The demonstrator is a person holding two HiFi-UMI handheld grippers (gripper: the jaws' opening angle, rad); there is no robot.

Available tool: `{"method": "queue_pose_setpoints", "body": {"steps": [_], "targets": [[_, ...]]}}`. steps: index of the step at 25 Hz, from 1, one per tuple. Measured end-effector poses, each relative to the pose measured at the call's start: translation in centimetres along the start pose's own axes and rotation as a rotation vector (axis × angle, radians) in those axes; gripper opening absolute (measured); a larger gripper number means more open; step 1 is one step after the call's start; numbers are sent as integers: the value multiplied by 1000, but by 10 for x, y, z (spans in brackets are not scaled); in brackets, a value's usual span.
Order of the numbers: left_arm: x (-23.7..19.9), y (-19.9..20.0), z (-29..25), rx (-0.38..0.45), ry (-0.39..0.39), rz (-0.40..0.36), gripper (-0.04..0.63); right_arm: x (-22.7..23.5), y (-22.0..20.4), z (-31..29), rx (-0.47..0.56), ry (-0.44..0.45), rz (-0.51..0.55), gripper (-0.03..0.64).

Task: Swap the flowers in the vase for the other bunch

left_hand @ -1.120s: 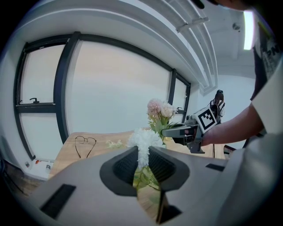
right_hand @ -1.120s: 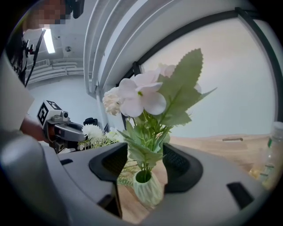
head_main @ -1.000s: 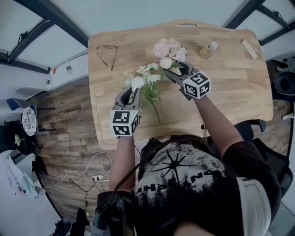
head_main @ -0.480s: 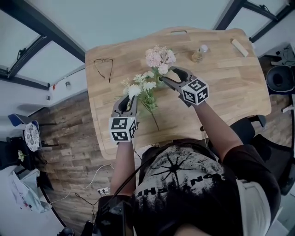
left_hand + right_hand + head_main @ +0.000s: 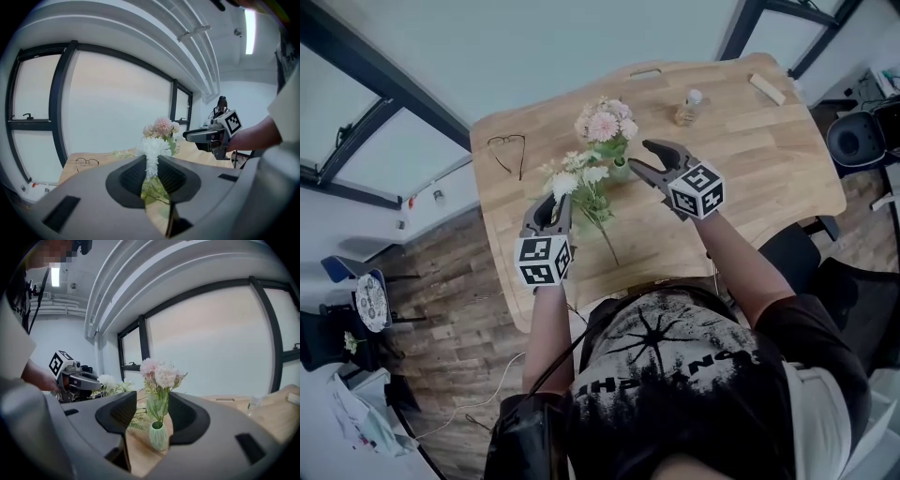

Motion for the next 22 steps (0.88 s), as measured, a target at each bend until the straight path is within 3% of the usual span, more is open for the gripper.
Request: {"method": "queue_pose_setpoints", "body": {"steps": [3, 7, 22], "targets": [[0, 7, 6, 15, -7, -15, 80, -11, 8, 11, 23, -1, -9, 143], [0, 17, 12, 33, -17, -40, 80, -26, 20, 20, 45, 16, -14, 73], [-10, 24, 45, 43, -15, -79, 81, -64, 28, 40, 101, 36, -57, 54]]}}
Point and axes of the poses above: the fingertips, and each gripper's own axes: z backward along the fingers, x to its right, y out of its top, the point moved 8 cm from there along z, backward along the fingers, and after that the axes turned 9 degrees about -y, right-handed, at the moved point
